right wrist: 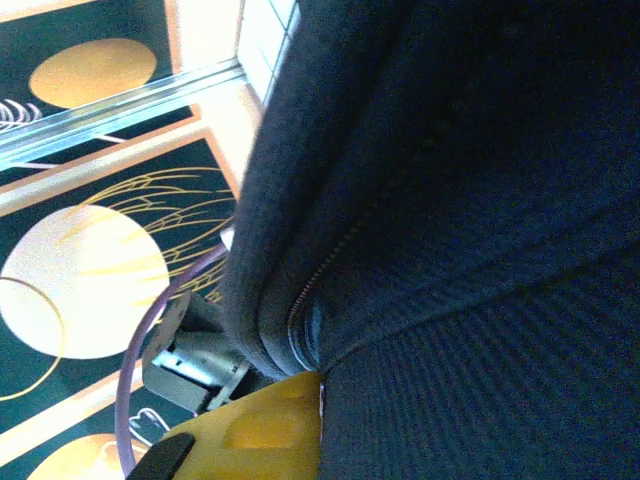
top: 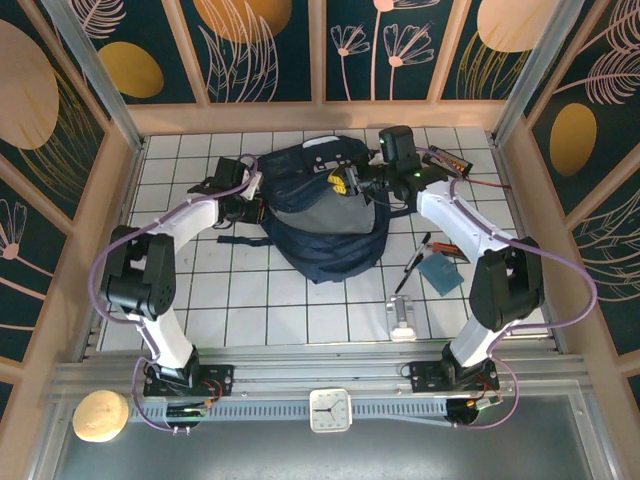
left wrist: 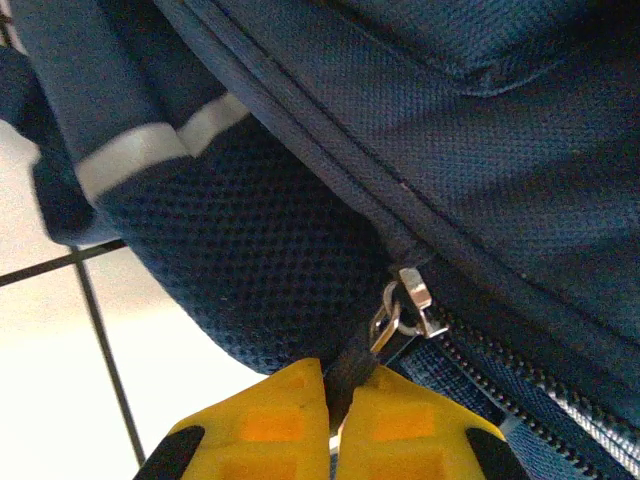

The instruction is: Pack books, pencil case, and school supplies into a backpack

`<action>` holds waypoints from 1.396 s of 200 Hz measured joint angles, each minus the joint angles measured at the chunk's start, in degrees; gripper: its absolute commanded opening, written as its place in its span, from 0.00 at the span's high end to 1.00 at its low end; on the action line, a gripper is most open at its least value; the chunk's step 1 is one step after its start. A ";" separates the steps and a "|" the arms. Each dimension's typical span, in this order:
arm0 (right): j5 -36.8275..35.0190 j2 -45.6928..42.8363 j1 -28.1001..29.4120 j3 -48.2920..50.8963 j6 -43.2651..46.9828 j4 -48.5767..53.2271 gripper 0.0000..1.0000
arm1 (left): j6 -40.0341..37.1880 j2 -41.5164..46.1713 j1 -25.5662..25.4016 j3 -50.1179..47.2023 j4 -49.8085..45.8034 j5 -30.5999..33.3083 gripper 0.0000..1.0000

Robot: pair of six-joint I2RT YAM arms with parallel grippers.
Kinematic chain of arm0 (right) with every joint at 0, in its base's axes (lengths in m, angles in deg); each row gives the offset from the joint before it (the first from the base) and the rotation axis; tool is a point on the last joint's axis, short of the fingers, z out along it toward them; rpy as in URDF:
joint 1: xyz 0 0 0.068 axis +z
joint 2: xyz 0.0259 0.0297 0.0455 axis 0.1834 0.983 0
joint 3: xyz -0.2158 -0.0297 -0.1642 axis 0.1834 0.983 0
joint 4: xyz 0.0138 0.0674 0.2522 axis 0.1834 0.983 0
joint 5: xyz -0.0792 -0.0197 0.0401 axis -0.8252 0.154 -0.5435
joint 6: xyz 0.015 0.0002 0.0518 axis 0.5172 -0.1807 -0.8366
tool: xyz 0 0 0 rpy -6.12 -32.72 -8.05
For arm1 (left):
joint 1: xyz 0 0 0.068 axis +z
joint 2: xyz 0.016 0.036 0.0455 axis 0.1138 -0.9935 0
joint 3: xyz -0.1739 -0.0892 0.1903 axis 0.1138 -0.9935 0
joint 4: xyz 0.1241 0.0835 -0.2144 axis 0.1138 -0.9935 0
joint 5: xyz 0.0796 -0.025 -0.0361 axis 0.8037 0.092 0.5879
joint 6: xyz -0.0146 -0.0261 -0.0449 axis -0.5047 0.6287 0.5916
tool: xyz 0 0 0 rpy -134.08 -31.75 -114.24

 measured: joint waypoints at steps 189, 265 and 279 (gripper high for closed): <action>-1.62 12.70 5.92 -16.20 -1.77 -4.61 1.00 | -16.17 24.79 -8.85 -10.14 10.88 -2.36 0.16; -5.51 12.74 7.02 -14.51 -3.08 -6.73 1.00 | -18.10 15.72 -8.66 -0.22 10.60 10.97 1.00; -5.77 12.68 6.86 -13.38 -3.06 -7.78 0.95 | -18.12 14.97 -8.79 0.24 9.86 11.17 1.00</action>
